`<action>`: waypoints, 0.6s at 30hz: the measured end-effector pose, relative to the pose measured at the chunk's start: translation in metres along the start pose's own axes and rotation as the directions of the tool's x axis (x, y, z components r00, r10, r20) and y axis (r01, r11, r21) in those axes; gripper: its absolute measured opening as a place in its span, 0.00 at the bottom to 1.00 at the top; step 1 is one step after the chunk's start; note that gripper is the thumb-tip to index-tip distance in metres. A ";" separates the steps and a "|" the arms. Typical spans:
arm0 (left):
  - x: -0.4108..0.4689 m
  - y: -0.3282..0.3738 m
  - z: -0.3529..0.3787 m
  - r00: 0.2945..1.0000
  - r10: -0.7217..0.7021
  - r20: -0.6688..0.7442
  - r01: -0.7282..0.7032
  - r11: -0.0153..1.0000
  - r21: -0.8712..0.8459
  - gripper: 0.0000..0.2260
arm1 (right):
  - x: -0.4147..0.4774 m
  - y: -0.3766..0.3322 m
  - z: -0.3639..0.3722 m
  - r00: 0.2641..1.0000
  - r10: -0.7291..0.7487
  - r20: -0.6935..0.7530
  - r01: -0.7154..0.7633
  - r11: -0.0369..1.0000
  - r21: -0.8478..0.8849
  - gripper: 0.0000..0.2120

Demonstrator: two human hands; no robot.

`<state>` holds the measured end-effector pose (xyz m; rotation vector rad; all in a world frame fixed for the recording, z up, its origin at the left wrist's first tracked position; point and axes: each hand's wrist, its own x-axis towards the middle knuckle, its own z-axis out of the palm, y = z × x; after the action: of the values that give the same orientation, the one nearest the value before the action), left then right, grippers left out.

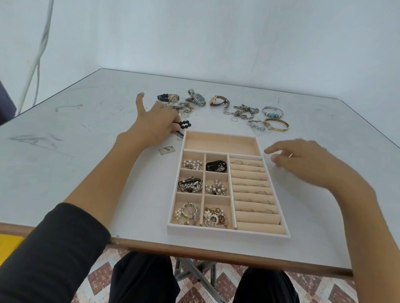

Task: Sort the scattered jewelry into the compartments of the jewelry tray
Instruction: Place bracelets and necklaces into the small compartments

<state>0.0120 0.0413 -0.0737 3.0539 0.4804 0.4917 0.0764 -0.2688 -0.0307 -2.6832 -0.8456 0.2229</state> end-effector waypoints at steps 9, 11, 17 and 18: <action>-0.005 -0.014 -0.011 0.925 -0.186 -0.332 0.059 0.932 -0.358 0.08 | 0.093 -0.002 -0.013 0.972 0.092 -0.215 -0.100 0.995 -0.028 0.10; -0.005 -0.014 -0.013 0.915 -0.191 -0.355 0.049 0.927 -0.372 0.09 | 0.106 -0.005 -0.009 0.952 0.092 -0.292 -0.115 0.991 -0.061 0.12; -0.003 -0.018 -0.017 0.898 -0.241 -0.368 0.063 0.898 -0.435 0.09 | 0.131 -0.025 0.007 0.957 0.044 -0.287 -0.074 0.993 -0.097 0.10; -0.003 -0.019 -0.017 0.894 -0.255 -0.369 0.069 0.891 -0.448 0.09 | 0.135 -0.031 0.011 0.959 0.015 -0.283 -0.049 0.992 -0.112 0.09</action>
<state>-0.0012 0.0577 -0.0593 2.4560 0.5484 1.0927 0.1671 -0.1636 -0.0371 -2.7486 -0.7469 -0.2063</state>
